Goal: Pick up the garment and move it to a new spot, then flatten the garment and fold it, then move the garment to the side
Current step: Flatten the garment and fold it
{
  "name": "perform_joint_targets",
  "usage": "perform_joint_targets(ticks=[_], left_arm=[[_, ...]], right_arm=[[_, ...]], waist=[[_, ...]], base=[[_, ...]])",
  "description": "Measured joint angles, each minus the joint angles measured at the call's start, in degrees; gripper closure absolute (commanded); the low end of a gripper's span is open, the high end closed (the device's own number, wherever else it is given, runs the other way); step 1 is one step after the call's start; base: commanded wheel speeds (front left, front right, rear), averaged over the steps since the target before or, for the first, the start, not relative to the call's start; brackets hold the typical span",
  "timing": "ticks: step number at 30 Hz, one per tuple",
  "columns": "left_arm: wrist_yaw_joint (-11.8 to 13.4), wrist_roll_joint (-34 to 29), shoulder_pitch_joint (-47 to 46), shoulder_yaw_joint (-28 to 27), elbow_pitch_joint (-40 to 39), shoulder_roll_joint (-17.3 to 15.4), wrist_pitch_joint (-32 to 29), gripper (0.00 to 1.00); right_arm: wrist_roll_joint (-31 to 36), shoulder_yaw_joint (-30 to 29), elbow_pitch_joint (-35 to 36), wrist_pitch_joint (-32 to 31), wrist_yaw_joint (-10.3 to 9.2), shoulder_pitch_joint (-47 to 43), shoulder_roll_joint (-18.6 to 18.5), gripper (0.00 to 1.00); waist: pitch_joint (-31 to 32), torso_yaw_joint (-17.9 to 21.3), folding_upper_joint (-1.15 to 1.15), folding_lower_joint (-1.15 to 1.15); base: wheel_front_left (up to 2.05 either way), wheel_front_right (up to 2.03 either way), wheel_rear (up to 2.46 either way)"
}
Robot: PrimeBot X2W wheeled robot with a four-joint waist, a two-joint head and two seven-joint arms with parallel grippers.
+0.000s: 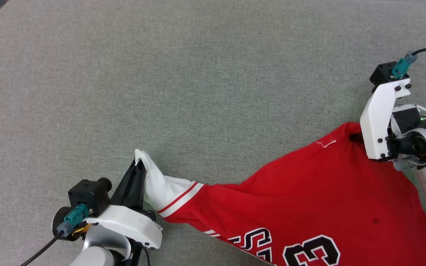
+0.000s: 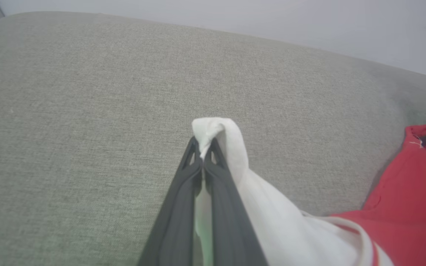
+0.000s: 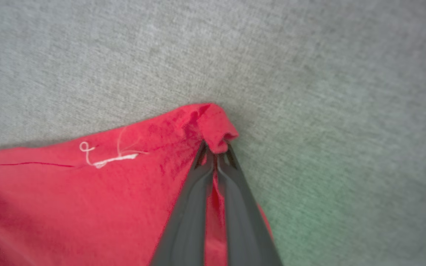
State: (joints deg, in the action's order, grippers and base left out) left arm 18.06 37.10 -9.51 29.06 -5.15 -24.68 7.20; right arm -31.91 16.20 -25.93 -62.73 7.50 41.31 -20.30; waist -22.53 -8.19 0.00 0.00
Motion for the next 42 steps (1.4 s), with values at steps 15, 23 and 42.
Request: perform_joint_targets(ticks=[15, 23, 42], left_arm=[[-1.41, -0.04, -4.82, -2.13, 0.48, -3.98, -1.60, 1.00], [-5.86, 0.62, -21.25, -5.43, 5.33, -7.15, -6.11, 1.00], [-14.67, -5.17, -65.48, -3.48, 34.95, -5.17, -10.45, 1.00]], right_arm=[[-2.90, 2.19, 7.24, 11.36, 0.01, -0.27, -6.61, 1.00], [-0.81, -2.07, 8.50, 14.75, 0.01, 2.51, -6.47, 1.00], [5.38, -7.99, 0.56, 21.68, 0.02, 27.50, -2.09, 1.00]], waist=[[6.26, 2.50, 0.00, 0.00], [10.98, 4.60, 0.00, 0.00], [5.20, 9.80, 0.00, 0.01]], base=[[0.00, 0.00, 0.00], [0.00, 0.00, 0.00], [0.00, 0.00, 0.00]])
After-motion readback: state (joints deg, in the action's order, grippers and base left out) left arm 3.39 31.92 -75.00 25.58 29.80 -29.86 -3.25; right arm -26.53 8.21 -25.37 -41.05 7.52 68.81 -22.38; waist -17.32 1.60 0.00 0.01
